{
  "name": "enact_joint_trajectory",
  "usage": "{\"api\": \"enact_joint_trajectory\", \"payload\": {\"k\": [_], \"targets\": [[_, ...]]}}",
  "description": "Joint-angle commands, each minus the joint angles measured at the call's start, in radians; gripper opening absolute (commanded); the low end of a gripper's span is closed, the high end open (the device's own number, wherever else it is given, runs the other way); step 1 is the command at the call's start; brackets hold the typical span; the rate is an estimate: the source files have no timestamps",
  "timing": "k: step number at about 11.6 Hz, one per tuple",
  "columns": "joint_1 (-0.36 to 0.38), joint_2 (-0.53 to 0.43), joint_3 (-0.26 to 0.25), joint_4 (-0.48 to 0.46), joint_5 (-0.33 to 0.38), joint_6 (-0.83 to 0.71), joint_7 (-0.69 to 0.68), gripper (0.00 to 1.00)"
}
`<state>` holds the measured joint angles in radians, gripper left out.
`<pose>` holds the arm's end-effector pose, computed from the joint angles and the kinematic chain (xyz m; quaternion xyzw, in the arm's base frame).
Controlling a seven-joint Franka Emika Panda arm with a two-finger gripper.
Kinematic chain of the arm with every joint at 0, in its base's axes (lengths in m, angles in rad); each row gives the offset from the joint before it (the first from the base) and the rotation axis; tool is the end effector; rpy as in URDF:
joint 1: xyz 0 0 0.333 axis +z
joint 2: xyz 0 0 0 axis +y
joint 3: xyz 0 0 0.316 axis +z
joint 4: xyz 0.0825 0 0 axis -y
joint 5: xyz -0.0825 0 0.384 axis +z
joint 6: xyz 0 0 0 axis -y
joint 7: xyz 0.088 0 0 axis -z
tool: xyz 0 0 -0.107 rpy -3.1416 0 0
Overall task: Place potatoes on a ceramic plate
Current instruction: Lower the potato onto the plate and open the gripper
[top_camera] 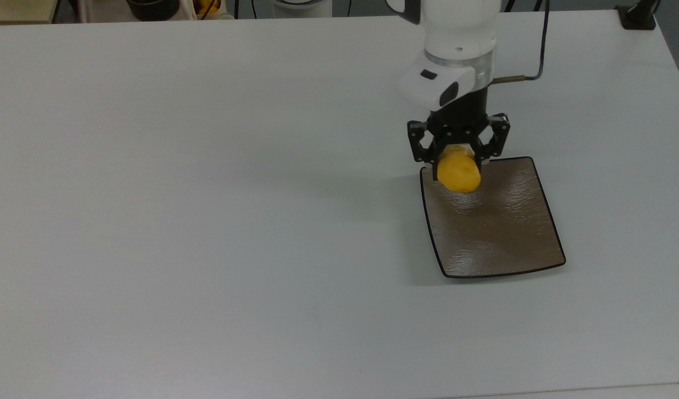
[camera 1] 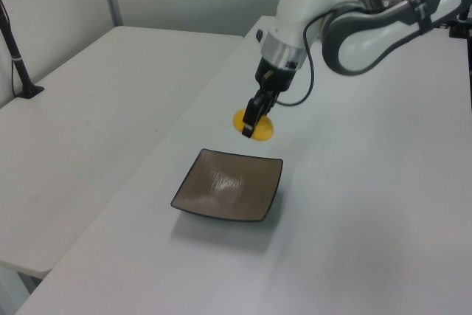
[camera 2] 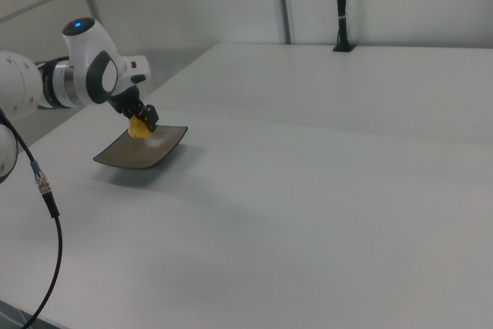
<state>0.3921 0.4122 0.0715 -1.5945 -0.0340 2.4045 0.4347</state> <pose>0.6362 0.3097 0.4382 -0.9800 -0.0185 -0.1786 0.0858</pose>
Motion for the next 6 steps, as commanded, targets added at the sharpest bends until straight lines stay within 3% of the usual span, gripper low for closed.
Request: {"api": "enact_joint_trajectory", "payload": {"k": [1,4,6], "targets": [[0.045,0.075,-0.01,0.028,-0.001,0.111,0.05,0.21],[0.066,0.137,-0.01,0.027,-0.009,0.22,0.052,0.24],[0.07,0.168,-0.01,0.027,-0.01,0.281,0.052,0.37]]}}
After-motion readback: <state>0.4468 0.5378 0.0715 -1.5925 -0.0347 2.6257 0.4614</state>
